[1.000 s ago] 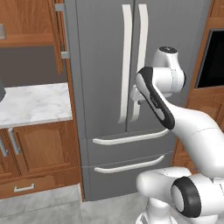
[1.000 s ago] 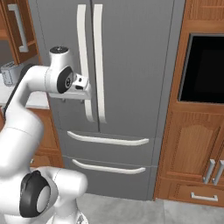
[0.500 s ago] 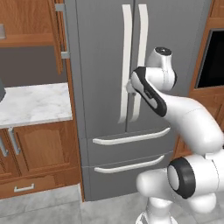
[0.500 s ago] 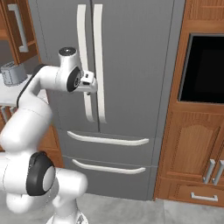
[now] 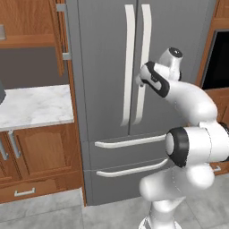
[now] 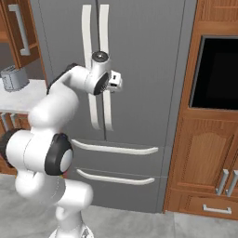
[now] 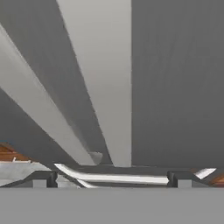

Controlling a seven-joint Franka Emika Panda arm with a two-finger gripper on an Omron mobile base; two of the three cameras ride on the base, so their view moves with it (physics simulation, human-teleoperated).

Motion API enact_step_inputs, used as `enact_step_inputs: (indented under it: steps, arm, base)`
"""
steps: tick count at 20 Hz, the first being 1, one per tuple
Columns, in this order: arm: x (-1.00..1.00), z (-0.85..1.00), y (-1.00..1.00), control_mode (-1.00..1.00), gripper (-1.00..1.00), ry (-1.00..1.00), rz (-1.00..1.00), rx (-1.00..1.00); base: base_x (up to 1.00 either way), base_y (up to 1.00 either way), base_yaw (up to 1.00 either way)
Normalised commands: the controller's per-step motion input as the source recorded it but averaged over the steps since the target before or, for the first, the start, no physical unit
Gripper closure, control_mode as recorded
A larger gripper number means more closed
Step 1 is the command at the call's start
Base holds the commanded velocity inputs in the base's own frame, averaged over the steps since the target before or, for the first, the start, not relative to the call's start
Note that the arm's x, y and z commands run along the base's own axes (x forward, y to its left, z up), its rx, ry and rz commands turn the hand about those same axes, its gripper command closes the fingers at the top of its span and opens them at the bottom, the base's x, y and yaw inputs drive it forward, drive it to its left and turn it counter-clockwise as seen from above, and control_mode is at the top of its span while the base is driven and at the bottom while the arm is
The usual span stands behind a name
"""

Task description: There is a bowl on the dining counter. Grab a lemon wedge from the fridge and place it in the bowl. Then get the liquor bottle and glass cup from the cabinet and place them next to the bowl.

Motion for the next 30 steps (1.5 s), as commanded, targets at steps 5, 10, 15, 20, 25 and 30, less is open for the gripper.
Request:
enact_step_inputs:
  steps: [5,10,15,20,25,30]
  arm:
    - [0.90,0.00,-0.06,-1.00,-1.00,-0.08,0.07,0.08]
    - [0.81,-0.09,0.01,-1.00,-1.00,-0.09,0.08,0.03]
    - [0.52,-0.22,0.17,-1.00,-1.00,-0.09,0.02,0.00]
    - [0.05,-0.30,0.44,-1.00,-1.00,-0.39,0.03,0.00]
    - [0.00,-0.40,0.65,-1.00,-1.00,-0.52,0.01,0.00]
    - [0.00,-0.54,0.74,-1.00,-1.00,-0.54,-0.01,0.00]
  base:
    - [0.00,0.00,0.00]
    - [0.00,0.00,0.00]
    - [0.00,0.00,0.00]
    - [0.00,0.00,0.00]
    - [0.00,0.00,0.00]
    - [0.00,0.00,0.00]
